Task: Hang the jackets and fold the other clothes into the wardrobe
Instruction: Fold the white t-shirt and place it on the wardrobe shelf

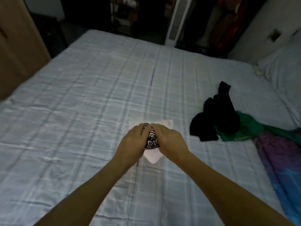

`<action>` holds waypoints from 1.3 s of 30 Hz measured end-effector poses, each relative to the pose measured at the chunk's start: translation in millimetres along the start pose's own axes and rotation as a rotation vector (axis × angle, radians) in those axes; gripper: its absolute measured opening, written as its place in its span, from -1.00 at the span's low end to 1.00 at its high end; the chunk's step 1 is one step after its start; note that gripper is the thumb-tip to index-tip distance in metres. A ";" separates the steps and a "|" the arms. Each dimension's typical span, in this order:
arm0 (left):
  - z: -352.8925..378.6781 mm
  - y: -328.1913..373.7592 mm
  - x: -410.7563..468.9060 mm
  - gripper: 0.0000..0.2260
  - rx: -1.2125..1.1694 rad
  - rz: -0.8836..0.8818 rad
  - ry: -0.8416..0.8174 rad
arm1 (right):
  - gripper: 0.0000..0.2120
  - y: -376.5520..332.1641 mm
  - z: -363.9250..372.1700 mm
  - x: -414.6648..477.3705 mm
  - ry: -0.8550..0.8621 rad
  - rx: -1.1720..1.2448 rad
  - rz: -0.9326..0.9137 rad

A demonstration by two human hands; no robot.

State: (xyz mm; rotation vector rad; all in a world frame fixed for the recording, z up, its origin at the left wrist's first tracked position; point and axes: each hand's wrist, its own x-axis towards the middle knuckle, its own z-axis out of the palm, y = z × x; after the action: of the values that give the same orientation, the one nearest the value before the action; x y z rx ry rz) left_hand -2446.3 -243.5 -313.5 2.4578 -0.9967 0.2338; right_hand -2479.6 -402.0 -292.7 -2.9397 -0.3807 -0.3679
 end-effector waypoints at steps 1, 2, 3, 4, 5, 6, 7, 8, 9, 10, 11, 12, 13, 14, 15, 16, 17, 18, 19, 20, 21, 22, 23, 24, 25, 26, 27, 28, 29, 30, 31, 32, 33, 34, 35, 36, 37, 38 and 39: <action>-20.5 -0.1 1.7 -0.34 0.019 -0.006 0.028 | -0.43 -8.9 -15.9 10.4 0.025 -0.009 -0.027; -40.4 -0.6 3.1 -0.34 0.038 -0.011 0.054 | -0.44 -18.2 -31.3 20.9 0.051 -0.018 -0.055; -61.0 -0.7 4.7 -0.33 0.061 -0.016 0.081 | -0.46 -27.5 -46.9 31.5 0.081 -0.028 -0.082; -81.0 -0.7 5.6 -0.32 0.082 -0.028 0.106 | -0.46 -36.7 -61.9 41.6 0.111 -0.036 -0.106; -100.3 0.1 4.5 -0.32 0.101 -0.044 0.128 | -0.47 -46.5 -75.3 50.3 0.138 -0.039 -0.129; -118.6 1.4 2.1 -0.34 0.119 -0.060 0.148 | -0.48 -56.3 -87.4 57.2 0.168 -0.038 -0.156; -136.6 3.1 -1.2 -0.35 0.144 -0.072 0.165 | -0.48 -65.8 -97.9 63.3 0.202 -0.037 -0.188; -155.3 5.6 -5.2 -0.36 0.174 -0.082 0.181 | -0.50 -75.7 -108.6 68.9 0.241 -0.035 -0.223; -172.9 8.3 -10.0 -0.36 0.199 -0.096 0.196 | -0.51 -86.2 -120.0 73.6 0.272 -0.027 -0.254; -189.8 12.0 -15.1 -0.35 0.220 -0.111 0.208 | -0.51 -96.5 -131.3 77.6 0.298 -0.017 -0.282; -206.7 16.5 -20.0 -0.36 0.242 -0.124 0.216 | -0.51 -106.8 -143.5 80.6 0.324 -0.008 -0.308; -223.4 21.8 -25.3 -0.37 0.266 -0.135 0.228 | -0.51 -117.2 -155.8 82.9 0.352 -0.003 -0.333; -239.9 28.3 -31.6 -0.39 0.289 -0.147 0.248 | -0.52 -127.5 -167.7 84.9 0.379 0.005 -0.358; -256.0 34.9 -38.8 -0.41 0.313 -0.158 0.273 | -0.53 -138.4 -179.1 86.5 0.401 0.020 -0.382; -271.1 41.2 -46.5 -0.42 0.341 -0.169 0.297 | -0.54 -149.5 -189.2 87.6 0.420 0.034 -0.404; -286.0 46.8 -54.8 -0.42 0.371 -0.184 0.317 | -0.55 -160.9 -198.4 89.0 0.443 0.045 -0.429; -301.1 51.8 -63.9 -0.44 0.399 -0.202 0.334 | -0.54 -173.7 -207.2 90.9 0.467 0.053 -0.457; -315.9 55.7 -73.5 -0.46 0.421 -0.228 0.348 | -0.54 -187.3 -214.9 92.9 0.487 0.064 -0.486; -329.9 58.3 -84.2 -0.48 0.447 -0.257 0.359 | -0.54 -202.2 -221.8 94.4 0.502 0.081 -0.514; -343.6 60.2 -96.0 -0.50 0.483 -0.285 0.371 | -0.53 -217.9 -227.3 95.6 0.514 0.100 -0.545; -356.5 61.5 -108.2 -0.51 0.521 -0.309 0.381 | -0.53 -233.7 -232.3 96.4 0.524 0.119 -0.575; -369.0 62.8 -121.9 -0.52 0.552 -0.333 0.390 | -0.53 -250.7 -236.6 96.9 0.531 0.138 -0.606; -381.1 64.5 -136.6 -0.52 0.577 -0.359 0.400 | -0.52 -268.5 -240.6 97.4 0.538 0.156 -0.639; -393.1 66.3 -152.0 -0.52 0.600 -0.384 0.412 | -0.53 -286.9 -244.4 98.0 0.547 0.172 -0.677; -404.6 68.1 -168.0 -0.50 0.625 -0.412 0.422 | -0.54 -305.8 -247.8 98.4 0.554 0.189 -0.722; -416.1 69.6 -184.8 -0.47 0.649 -0.444 0.429 | -0.55 -325.7 -250.7 99.1 0.560 0.210 -0.771; -428.0 70.5 -202.1 -0.42 0.672 -0.481 0.433 | -0.56 -346.9 -254.1 99.8 0.567 0.230 -0.818; -440.0 70.6 -219.6 -0.37 0.694 -0.519 0.436 | -0.58 -368.5 -257.0 100.5 0.572 0.248 -0.858; -451.8 69.9 -237.9 -0.32 0.715 -0.560 0.440 | -0.59 -391.3 -259.6 100.2 0.575 0.266 -0.895; -463.7 69.5 -257.6 -0.30 0.733 -0.599 0.447 | -0.59 -415.1 -261.5 98.8 0.577 0.285 -0.931; -475.5 69.0 -277.6 -0.30 0.750 -0.630 0.458 | -0.57 -439.3 -262.7 96.8 0.582 0.304 -0.971; -486.9 68.7 -297.8 -0.32 0.771 -0.653 0.472 | -0.54 -463.6 -263.5 94.3 0.582 0.323 -1.012; -497.6 69.4 -318.0 -0.33 0.796 -0.673 0.488 | -0.48 -487.8 -264.9 90.9 0.575 0.340 -1.054; -508.1 70.2 -338.0 -0.35 0.821 -0.689 0.506 | -0.42 -512.6 -265.8 87.4 0.566 0.355 -1.093; -518.4 70.1 -357.7 -0.37 0.845 -0.704 0.525 | -0.39 -537.2 -267.4 83.8 0.568 0.368 -1.127; -528.7 69.5 -377.0 -0.39 0.869 -0.720 0.542 | -0.39 -561.5 -269.0 80.2 0.579 0.384 -1.155; -539.1 67.6 -396.4 -0.41 0.892 -0.743 0.556 | -0.42 -586.3 -270.3 76.8 0.595 0.406 -1.182; -549.3 64.5 -416.4 -0.42 0.915 -0.770 0.568 | -0.47 -611.3 -270.9 73.5 0.611 0.432 -1.207; -559.6 60.5 -436.7 -0.43 0.937 -0.798 0.576 | -0.52 -636.5 -271.2 70.0 0.633 0.453 -1.230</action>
State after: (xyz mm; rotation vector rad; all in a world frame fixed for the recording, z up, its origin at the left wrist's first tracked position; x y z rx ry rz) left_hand -2792.2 258.7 54.7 3.0114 0.4893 1.2397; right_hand -2644.9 172.9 61.9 -1.6788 -1.7878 -1.0809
